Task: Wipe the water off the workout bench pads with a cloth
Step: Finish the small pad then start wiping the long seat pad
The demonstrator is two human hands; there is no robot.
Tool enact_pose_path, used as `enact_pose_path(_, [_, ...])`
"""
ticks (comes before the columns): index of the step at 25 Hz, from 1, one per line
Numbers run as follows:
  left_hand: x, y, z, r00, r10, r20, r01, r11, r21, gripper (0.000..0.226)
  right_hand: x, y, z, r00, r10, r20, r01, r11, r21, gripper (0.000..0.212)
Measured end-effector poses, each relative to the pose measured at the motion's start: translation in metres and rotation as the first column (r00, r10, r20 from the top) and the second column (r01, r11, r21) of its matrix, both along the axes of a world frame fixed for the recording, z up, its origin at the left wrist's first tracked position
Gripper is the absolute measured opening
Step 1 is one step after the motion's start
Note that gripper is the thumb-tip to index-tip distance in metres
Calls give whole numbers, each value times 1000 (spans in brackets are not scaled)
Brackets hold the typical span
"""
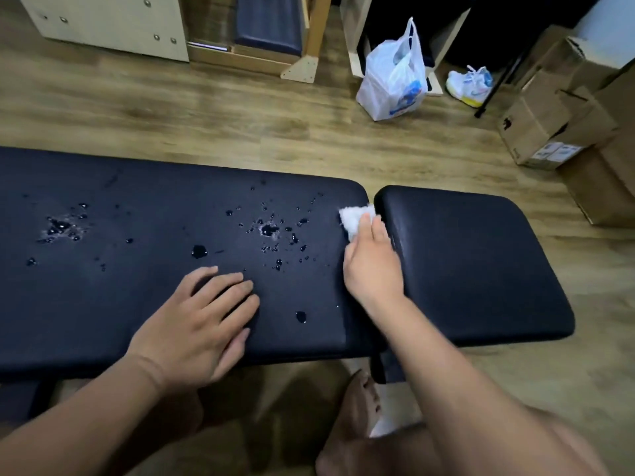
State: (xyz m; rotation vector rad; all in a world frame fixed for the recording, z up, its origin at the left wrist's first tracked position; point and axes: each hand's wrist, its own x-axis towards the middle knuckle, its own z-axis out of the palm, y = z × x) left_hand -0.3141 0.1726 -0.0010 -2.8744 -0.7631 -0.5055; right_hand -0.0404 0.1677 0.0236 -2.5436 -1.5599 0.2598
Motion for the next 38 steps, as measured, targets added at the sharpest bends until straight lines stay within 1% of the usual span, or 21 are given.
enact_pose_path(1, [0, 1, 0, 1000, 1, -6, -1, 1000, 13, 42, 8, 29, 3, 1000, -17, 7, 17, 999, -36, 57])
enact_pose_path(3, [1, 2, -2, 1000, 3, -22, -3, 1000, 14, 42, 19, 80, 5, 999, -54, -6, 54, 997, -54, 53])
enact_pose_path(6, [1, 0, -1, 999, 11, -32, -11, 1000, 11, 41, 33, 120, 12, 980, -138, -142, 132, 990, -48, 41])
enact_pose_path(8, [2, 0, -1, 999, 18, -35, -18, 1000, 16, 41, 38, 115, 13, 959, -146, -242, 143, 989, -33, 43])
enact_pose_path(9, [1, 0, -1, 999, 19, -33, -19, 1000, 6, 41, 36, 101, 11, 956, -121, -268, 125, 992, -1, 44])
enact_pose_path(10, [1, 0, -1, 999, 19, -29, -19, 1000, 1, 41, 30, 81, 7, 963, -82, -257, 95, 995, 39, 47])
enact_pose_path(12, [2, 1, -1, 999, 26, -27, -26, 1000, -2, 41, 10, 26, -5, 991, -8, -136, 22, 995, 102, 54])
enact_pose_path(14, [2, 0, -2, 999, 32, -23, -32, 999, 1, 42, -18, -39, -7, 996, 80, -36, -77, 994, 78, 61])
enact_pose_path(16, [3, -2, -2, 999, 30, -18, -30, 1000, -4, 41, -38, -88, -6, 992, 124, -2, -124, 991, 40, 59])
enact_pose_path(17, [2, -1, -2, 999, 30, -18, -30, 1000, -4, 41, -41, -97, -9, 990, 137, 20, -137, 990, 37, 58])
enact_pose_path(19, [1, 1, -3, 999, 27, -26, -27, 1000, 4, 41, -32, -77, -12, 985, 157, 69, -160, 986, 47, 57])
enact_pose_path(22, [0, -1, -3, 999, 28, -45, -27, 1000, 13, 43, -1, 13, -13, 983, 165, 81, -163, 986, -30, 54])
enact_pose_path(25, [1, 0, -2, 998, 20, -59, -18, 1000, 22, 43, 30, 103, -8, 990, 138, -17, -139, 988, -66, 50])
enact_pose_path(27, [0, -1, -1, 997, 24, -68, -23, 1000, 16, 43, 34, 111, -6, 989, 136, -59, -141, 986, -88, 49])
enact_pose_path(29, [0, -2, -1, 997, 30, -65, -28, 999, 29, 43, 27, 75, -9, 989, 132, -70, -135, 990, -31, 50])
enact_pose_path(31, [1, -2, -1, 997, 40, -59, -38, 999, 35, 43, 11, 7, -8, 993, 94, -76, -87, 992, 91, 50])
enact_pose_path(33, [2, -2, -1, 998, 42, -55, -39, 998, 39, 42, -12, -73, -7, 994, 36, -99, -20, 987, 157, 52])
enact_pose_path(34, [2, -2, -1, 998, 40, -54, -37, 998, 42, 42, -25, -111, -8, 989, -5, -146, 30, 985, 173, 52])
enact_pose_path(35, [2, -2, -1, 998, 38, -51, -36, 998, 44, 42, -38, -141, -8, 968, -64, -244, 110, 978, 179, 51])
enact_pose_path(36, [2, -3, -1, 998, 38, -49, -36, 998, 44, 42, -51, -163, -9, 923, -133, -361, 203, 966, 163, 49])
enact_pose_path(38, [2, -4, 0, 998, 41, -41, -39, 998, 55, 42, -65, -173, -13, 788, -291, -543, 384, 921, 63, 43])
